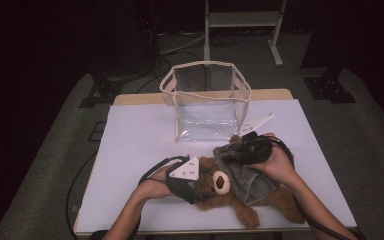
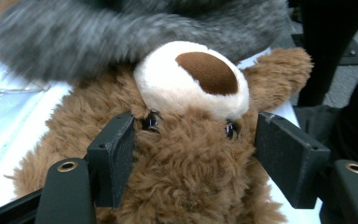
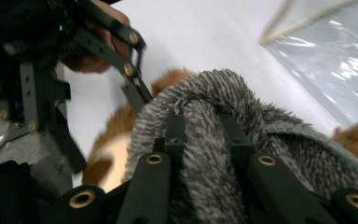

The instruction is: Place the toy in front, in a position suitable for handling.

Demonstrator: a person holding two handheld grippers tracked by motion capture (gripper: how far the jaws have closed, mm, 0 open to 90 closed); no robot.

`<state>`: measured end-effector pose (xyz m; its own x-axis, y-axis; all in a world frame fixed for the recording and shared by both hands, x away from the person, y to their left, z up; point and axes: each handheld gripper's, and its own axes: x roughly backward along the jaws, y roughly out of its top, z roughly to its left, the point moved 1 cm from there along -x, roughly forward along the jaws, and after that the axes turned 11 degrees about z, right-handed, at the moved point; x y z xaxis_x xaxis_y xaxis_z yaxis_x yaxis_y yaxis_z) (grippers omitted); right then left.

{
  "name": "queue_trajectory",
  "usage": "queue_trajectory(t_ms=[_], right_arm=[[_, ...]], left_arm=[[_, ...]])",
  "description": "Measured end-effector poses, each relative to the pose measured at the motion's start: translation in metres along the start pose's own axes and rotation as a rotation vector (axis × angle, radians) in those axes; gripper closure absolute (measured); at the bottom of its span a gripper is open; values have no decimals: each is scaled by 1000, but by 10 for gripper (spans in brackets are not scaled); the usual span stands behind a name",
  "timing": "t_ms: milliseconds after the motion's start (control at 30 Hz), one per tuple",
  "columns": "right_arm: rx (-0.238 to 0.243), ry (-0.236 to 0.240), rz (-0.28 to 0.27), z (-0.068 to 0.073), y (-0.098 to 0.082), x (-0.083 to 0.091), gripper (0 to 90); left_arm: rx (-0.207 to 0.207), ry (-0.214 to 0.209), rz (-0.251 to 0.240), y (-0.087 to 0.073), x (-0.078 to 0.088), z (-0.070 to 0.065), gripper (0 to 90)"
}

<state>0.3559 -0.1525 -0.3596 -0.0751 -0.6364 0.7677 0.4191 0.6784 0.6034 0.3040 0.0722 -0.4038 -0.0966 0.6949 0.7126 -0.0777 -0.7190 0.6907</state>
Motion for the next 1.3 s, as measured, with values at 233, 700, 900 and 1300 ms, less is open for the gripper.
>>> queue_trajectory(t_ms=[233, 700, 900, 1300], right_arm=[[21, 9, 38, 4, 12, -19, 757], [-28, -67, 63, 0, -37, 20, 756], [-14, -52, 45, 4, -26, 18, 755], [4, -17, 55, -1, 6, -14, 752]], left_arm=[[-5, -12, 11, -3, 1, -1, 302], [48, 69, 7, -2, 12, 9, 266], [62, 35, 20, -8, 4, 9, 291], [22, 20, 34, -11, 6, 6, 283]])
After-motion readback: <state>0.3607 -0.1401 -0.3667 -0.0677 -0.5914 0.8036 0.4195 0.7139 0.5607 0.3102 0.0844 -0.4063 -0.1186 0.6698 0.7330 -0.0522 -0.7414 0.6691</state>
